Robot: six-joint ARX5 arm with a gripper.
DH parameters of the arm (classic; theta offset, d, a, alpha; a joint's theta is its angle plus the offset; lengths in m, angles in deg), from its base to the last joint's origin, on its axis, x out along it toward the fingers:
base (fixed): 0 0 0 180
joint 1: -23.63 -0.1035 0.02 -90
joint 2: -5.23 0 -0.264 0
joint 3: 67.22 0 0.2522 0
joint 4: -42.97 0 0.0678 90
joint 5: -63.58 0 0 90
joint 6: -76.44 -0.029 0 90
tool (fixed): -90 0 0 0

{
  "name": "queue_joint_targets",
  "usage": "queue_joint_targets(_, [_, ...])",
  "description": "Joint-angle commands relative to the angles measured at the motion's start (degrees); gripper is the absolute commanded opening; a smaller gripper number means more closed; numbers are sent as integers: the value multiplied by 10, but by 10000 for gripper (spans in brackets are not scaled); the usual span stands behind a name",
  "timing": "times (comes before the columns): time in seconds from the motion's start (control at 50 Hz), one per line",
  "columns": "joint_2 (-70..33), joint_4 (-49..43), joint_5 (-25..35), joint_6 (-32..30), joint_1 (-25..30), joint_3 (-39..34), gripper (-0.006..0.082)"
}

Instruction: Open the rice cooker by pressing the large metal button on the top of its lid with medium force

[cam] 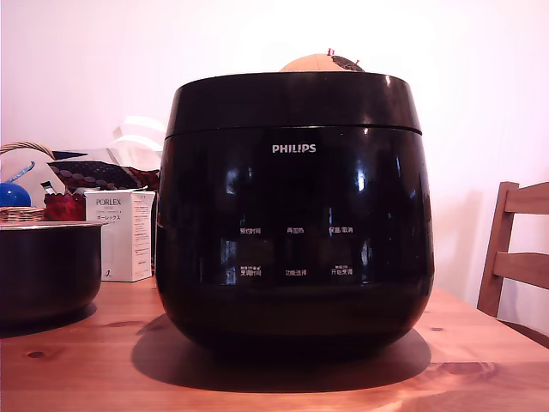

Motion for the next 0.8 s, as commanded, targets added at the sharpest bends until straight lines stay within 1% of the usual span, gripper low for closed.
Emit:
queue_joint_targets(0.0, [8,-22,10,39,-20,-23,-9])
queue_joint_targets(0.04, [8,-21,10,39,-20,-23,-9])
queue_joint_targets(0.06, [8,-20,11,50,-20,-23,-9])
queue_joint_targets(0.4, [8,4,11,48,-20,-23,-9])
queue_joint_targets(0.56, [8,15,32,50,-20,-23,-11])
queue_joint_targets(0.7, [8,59,35,54,-20,-23,-11])
queue_joint_targets(0.78, [8,88,42,71,-20,-21,-16])
